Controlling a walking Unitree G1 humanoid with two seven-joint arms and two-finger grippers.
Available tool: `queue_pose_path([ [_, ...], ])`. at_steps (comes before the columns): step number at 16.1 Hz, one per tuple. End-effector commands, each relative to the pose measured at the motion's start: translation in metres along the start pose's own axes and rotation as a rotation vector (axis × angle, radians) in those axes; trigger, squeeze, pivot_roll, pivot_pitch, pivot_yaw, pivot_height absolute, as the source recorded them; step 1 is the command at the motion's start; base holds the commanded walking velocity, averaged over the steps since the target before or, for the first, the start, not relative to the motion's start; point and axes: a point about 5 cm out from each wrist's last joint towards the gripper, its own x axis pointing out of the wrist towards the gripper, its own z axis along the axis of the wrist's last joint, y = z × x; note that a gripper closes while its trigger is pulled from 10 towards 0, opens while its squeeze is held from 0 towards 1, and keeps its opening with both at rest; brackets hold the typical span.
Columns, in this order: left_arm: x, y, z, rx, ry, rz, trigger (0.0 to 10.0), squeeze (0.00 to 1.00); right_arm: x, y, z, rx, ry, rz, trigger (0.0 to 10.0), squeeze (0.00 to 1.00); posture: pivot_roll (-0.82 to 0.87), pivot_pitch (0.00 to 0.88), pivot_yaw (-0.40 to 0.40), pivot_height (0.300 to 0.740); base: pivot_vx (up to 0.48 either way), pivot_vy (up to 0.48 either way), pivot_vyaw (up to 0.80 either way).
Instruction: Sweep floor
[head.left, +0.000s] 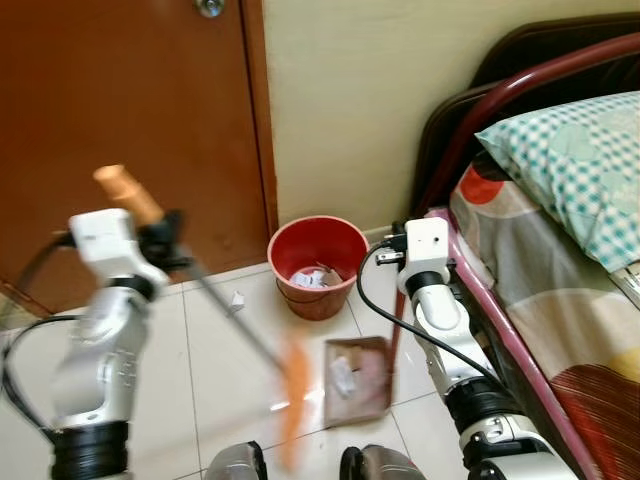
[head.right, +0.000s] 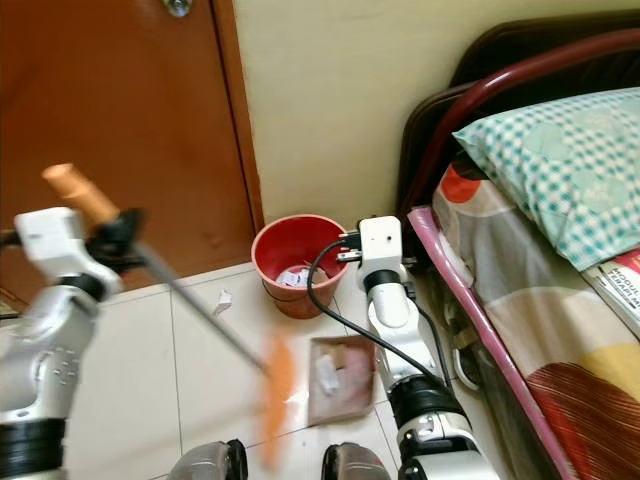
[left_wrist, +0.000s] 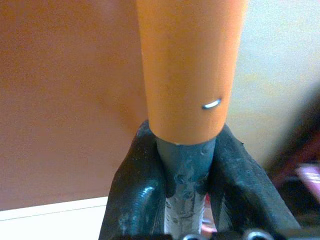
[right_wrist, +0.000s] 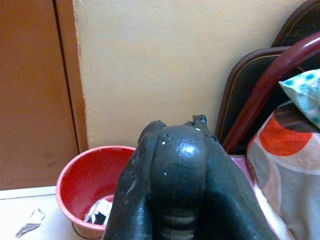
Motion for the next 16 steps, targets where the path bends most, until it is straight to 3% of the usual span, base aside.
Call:
queue_pose_path([
  [1,-0.001,0.009,0.008,0.037,-0.046,0.044,10.0,0.0,0.002,0.001,0.003,0.023,-0.011,0.006,10.0,0.0,0.04,0.117,-0.031,0.74,0.0,0.0,0.0],
  [4,-0.005,0.011,-0.008,0.102,-0.014,0.045,10.0,0.0,0.0,0.001,0.003,0.03,-0.017,0.023,10.0,0.0,0.04,0.118,-0.033,0.74,0.0,0.0,0.0],
  [9,-0.018,0.016,-0.043,0.234,0.071,0.034,10.0,0.0,0.002,-0.004,0.038,0.192,-0.139,0.079,10.0,0.0,0.04,0.108,-0.033,0.74,0.0,0.0,0.0],
  [12,-0.022,0.03,-0.055,0.378,0.101,0.124,10.0,0.0,0.009,-0.007,0.063,0.28,-0.19,0.079,10.0,0.0,0.03,0.092,-0.032,0.74,0.0,0.0,0.0],
  [16,-0.025,0.029,-0.063,0.365,0.108,0.136,10.0,0.0,0.02,-0.002,0.102,0.408,-0.252,0.113,10.0,0.0,0.03,0.085,-0.034,0.74,0.0,0.0,0.0],
])
